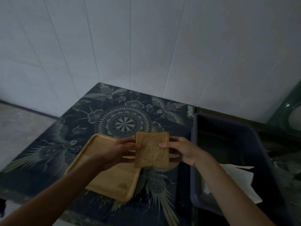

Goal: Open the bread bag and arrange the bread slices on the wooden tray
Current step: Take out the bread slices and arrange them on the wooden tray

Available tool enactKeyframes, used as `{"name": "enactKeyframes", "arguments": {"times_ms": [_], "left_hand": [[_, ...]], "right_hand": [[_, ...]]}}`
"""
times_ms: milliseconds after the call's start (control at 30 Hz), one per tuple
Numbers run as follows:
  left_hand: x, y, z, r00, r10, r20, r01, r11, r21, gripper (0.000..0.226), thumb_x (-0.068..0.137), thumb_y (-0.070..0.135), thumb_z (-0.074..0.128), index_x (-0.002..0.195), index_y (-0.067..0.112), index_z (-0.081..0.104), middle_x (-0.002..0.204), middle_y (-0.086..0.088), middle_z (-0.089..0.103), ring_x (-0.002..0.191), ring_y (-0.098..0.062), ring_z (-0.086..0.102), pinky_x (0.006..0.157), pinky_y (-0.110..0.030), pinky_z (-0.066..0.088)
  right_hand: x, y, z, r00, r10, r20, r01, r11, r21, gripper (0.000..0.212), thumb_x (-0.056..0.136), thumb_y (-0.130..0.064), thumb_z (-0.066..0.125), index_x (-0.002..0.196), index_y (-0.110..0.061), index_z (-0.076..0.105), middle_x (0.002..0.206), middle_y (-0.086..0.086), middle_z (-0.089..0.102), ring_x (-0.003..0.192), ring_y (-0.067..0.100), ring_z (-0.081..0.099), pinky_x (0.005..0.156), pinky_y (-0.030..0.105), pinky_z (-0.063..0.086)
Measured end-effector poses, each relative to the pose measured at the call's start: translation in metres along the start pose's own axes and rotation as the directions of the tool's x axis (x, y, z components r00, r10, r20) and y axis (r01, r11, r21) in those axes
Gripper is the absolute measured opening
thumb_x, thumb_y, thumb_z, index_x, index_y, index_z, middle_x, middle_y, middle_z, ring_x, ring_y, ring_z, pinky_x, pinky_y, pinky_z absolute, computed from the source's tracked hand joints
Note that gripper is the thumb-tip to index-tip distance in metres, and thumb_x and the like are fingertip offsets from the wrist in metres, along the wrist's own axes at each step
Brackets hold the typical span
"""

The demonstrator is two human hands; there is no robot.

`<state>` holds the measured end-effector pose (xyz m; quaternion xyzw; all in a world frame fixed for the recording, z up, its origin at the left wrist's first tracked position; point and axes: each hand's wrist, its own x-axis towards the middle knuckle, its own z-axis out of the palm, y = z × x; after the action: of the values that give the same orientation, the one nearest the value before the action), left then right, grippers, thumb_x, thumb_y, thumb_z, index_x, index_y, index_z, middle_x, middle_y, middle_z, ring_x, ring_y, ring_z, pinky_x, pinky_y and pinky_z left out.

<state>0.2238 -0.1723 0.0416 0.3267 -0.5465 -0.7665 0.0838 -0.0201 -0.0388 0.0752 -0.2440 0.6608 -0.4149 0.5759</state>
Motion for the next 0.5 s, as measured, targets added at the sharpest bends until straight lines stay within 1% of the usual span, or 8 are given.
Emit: {"name": "enactKeyframes", "arguments": {"times_ms": [100, 133, 200, 267, 333, 367, 433, 500], "left_hand": [[-0.006, -0.021, -0.029, 0.997, -0.069, -0.035, 0.069, 0.997, -0.028, 0.039, 0.080, 0.034, 0.082, 0.117, 0.023, 0.075, 0.120, -0.006, 0.075, 0.109, -0.027, 0.073, 0.089, -0.040, 0.057], [-0.008, -0.028, -0.037, 0.995, -0.091, -0.043, 0.089, 0.995, -0.037, 0.038, 0.079, 0.033, 0.083, 0.114, 0.022, 0.076, 0.118, -0.006, 0.076, 0.107, -0.026, 0.073, 0.088, -0.039, 0.057], [-0.011, -0.042, -0.052, 0.989, -0.131, -0.067, 0.127, 0.990, -0.053, 0.046, 0.072, 0.037, 0.086, 0.114, 0.021, 0.076, 0.116, -0.006, 0.076, 0.106, -0.026, 0.073, 0.093, -0.041, 0.056], [-0.015, -0.055, -0.065, 0.982, -0.172, -0.084, 0.166, 0.984, -0.071, 0.054, 0.067, 0.041, 0.086, 0.116, 0.021, 0.075, 0.118, -0.005, 0.077, 0.110, -0.025, 0.072, 0.103, -0.043, 0.053], [-0.017, -0.070, -0.075, 0.974, -0.205, -0.098, 0.196, 0.976, -0.095, 0.049, 0.068, 0.041, 0.087, 0.113, 0.022, 0.077, 0.116, -0.004, 0.077, 0.110, -0.024, 0.072, 0.103, -0.041, 0.053], [-0.018, -0.077, -0.079, 0.968, -0.223, -0.112, 0.211, 0.971, -0.109, 0.044, 0.070, 0.039, 0.087, 0.110, 0.022, 0.078, 0.116, -0.004, 0.078, 0.109, -0.023, 0.073, 0.100, -0.040, 0.053], [-0.020, -0.091, -0.084, 0.952, -0.264, -0.152, 0.242, 0.959, -0.149, 0.036, 0.075, 0.034, 0.087, 0.108, 0.023, 0.078, 0.116, -0.005, 0.078, 0.106, -0.021, 0.074, 0.093, -0.038, 0.055], [-0.021, -0.106, -0.085, 0.935, -0.306, -0.178, 0.267, 0.940, -0.212, 0.038, 0.073, 0.034, 0.086, 0.109, 0.021, 0.078, 0.116, -0.006, 0.077, 0.105, -0.022, 0.074, 0.088, -0.036, 0.057]], "right_hand": [[0.022, 0.012, 0.030, 0.998, 0.058, 0.000, -0.058, 0.998, 0.023, 0.046, 0.074, -0.024, 0.090, 0.117, -0.014, 0.077, 0.120, 0.013, 0.075, 0.115, 0.034, 0.069, 0.106, 0.054, 0.052], [0.029, 0.016, 0.039, 0.997, 0.075, -0.002, -0.075, 0.996, 0.041, 0.044, 0.076, -0.023, 0.089, 0.117, -0.013, 0.077, 0.120, 0.015, 0.075, 0.115, 0.035, 0.069, 0.106, 0.054, 0.051], [0.043, 0.025, 0.056, 0.994, 0.108, -0.008, -0.107, 0.992, 0.071, 0.041, 0.077, -0.021, 0.087, 0.116, -0.011, 0.078, 0.118, 0.016, 0.076, 0.113, 0.036, 0.070, 0.103, 0.051, 0.054], [0.056, 0.033, 0.071, 0.989, 0.146, -0.009, -0.145, 0.986, 0.084, 0.036, 0.077, -0.020, 0.087, 0.112, -0.011, 0.079, 0.113, 0.016, 0.077, 0.107, 0.035, 0.072, 0.093, 0.046, 0.057], [0.070, 0.040, 0.082, 0.983, 0.184, 0.005, -0.184, 0.980, 0.072, 0.029, 0.078, -0.019, 0.086, 0.106, -0.012, 0.082, 0.107, 0.015, 0.078, 0.099, 0.033, 0.074, 0.086, 0.044, 0.058], [0.077, 0.044, 0.087, 0.980, 0.201, 0.009, -0.201, 0.978, 0.061, 0.028, 0.078, -0.018, 0.086, 0.105, -0.012, 0.082, 0.105, 0.014, 0.079, 0.097, 0.032, 0.074, 0.086, 0.044, 0.058], [0.089, 0.050, 0.094, 0.973, 0.229, 0.019, -0.230, 0.972, 0.044, 0.031, 0.077, -0.016, 0.087, 0.108, -0.011, 0.081, 0.108, 0.015, 0.078, 0.102, 0.034, 0.074, 0.094, 0.048, 0.057], [0.099, 0.055, 0.099, 0.967, 0.253, 0.038, -0.254, 0.967, 0.021, 0.032, 0.076, -0.015, 0.088, 0.107, -0.011, 0.081, 0.109, 0.015, 0.079, 0.104, 0.034, 0.074, 0.100, 0.051, 0.056]]}}
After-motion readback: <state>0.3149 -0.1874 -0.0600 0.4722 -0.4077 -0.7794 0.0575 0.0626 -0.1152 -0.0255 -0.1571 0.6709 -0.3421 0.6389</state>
